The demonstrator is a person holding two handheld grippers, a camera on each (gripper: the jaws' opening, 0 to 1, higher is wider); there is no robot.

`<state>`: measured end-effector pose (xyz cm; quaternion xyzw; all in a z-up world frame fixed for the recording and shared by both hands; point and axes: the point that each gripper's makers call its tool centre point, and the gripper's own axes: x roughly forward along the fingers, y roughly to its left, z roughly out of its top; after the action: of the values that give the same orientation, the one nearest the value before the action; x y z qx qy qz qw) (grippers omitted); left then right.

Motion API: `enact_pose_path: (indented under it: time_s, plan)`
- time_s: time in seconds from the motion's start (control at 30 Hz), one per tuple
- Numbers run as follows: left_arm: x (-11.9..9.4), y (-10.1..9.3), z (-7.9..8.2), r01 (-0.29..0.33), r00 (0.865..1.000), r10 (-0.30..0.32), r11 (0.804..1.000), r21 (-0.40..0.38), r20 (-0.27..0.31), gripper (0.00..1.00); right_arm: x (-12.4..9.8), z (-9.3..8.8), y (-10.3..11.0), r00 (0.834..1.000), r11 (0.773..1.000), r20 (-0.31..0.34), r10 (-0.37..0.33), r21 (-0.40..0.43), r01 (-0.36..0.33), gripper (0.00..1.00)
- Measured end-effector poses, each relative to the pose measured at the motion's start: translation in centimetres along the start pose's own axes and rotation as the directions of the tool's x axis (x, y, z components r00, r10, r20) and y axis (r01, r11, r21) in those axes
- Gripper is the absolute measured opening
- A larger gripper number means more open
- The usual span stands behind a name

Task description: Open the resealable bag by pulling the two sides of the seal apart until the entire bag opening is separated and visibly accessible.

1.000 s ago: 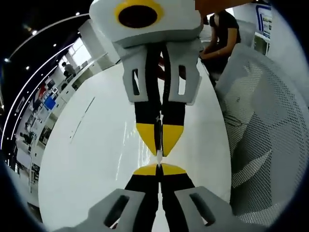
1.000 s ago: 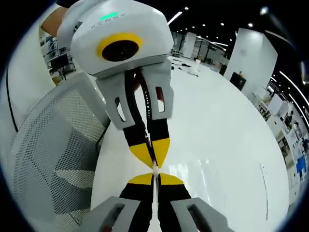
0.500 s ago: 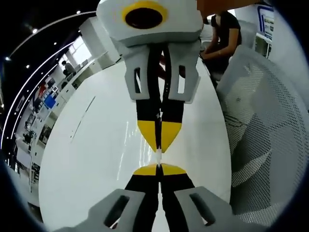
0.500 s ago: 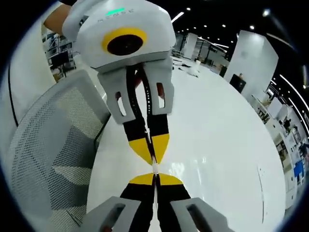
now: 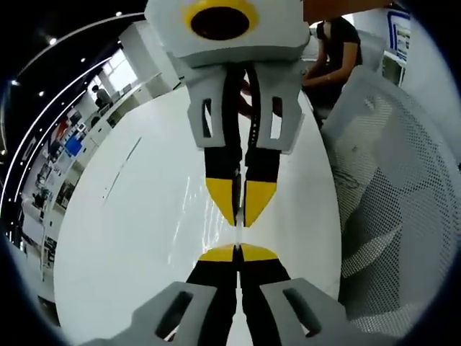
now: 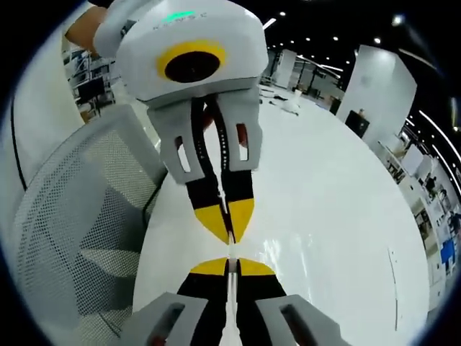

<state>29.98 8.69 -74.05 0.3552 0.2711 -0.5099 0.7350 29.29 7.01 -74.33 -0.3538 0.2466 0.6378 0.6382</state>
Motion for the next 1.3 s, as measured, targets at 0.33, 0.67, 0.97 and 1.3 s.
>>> enact_pose_path:
  time_s: [0.33,0.67,0.97,1.3]
  plan:
    - [0.1,0.0,-0.4,0.002,1.0,-0.002,1.0,-0.011,-0.004,0.0,-0.7,-1.5,-0.2,0.999,0.999,-0.032,-0.014,0.03,0.015,0.0]
    - [0.2,-0.2,0.0,0.007,1.0,-0.007,1.0,0.003,0.024,0.01,-0.5,-1.3,0.2,0.999,0.999,-0.035,-0.009,0.032,0.01,0.0]
    - [1.1,-0.9,1.7,0.032,0.999,-0.034,0.999,0.042,0.036,0.06,-0.3,-0.7,0.5,0.999,1.0,-0.032,-0.005,0.024,0.006,0.0]
    - [1.6,-0.8,1.6,0.053,0.998,-0.054,0.998,0.042,0.031,0.0,-0.2,-0.7,0.4,1.0,1.0,-0.027,-0.012,0.026,0.012,0.0]
